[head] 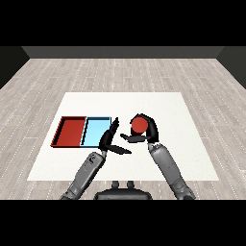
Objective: Pick the red can and put it in the red box
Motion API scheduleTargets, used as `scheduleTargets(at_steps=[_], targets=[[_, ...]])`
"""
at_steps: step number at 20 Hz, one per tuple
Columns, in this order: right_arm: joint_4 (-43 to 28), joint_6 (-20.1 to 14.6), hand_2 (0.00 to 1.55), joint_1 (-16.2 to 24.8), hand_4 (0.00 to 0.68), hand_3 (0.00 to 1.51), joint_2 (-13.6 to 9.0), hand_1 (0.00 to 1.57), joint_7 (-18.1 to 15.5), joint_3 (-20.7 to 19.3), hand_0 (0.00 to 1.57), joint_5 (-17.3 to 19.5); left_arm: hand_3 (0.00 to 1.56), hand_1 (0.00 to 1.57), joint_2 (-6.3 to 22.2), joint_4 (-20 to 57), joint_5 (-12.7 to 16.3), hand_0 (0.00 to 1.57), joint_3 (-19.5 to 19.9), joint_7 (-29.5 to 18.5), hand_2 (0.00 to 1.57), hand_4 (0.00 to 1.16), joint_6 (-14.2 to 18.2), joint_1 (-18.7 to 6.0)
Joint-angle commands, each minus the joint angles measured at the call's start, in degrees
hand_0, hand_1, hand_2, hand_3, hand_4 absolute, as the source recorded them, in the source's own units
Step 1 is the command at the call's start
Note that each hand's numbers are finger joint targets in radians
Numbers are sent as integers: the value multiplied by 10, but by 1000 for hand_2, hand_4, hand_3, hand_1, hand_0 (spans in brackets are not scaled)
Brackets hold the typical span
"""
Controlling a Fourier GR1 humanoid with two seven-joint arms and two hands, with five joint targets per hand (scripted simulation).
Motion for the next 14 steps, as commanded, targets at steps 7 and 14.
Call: scheduleTargets(at_steps=[7,14], targets=[[41,-23,1442,14,547,1373,58,1482,-49,48,1482,31,0,0,-1,36,23,0,-18,-35,0,0,14,7],[-47,16,1430,33,546,1372,59,1470,24,44,1470,45,0,0,-1,50,44,0,15,-4,0,0,0,-36]])
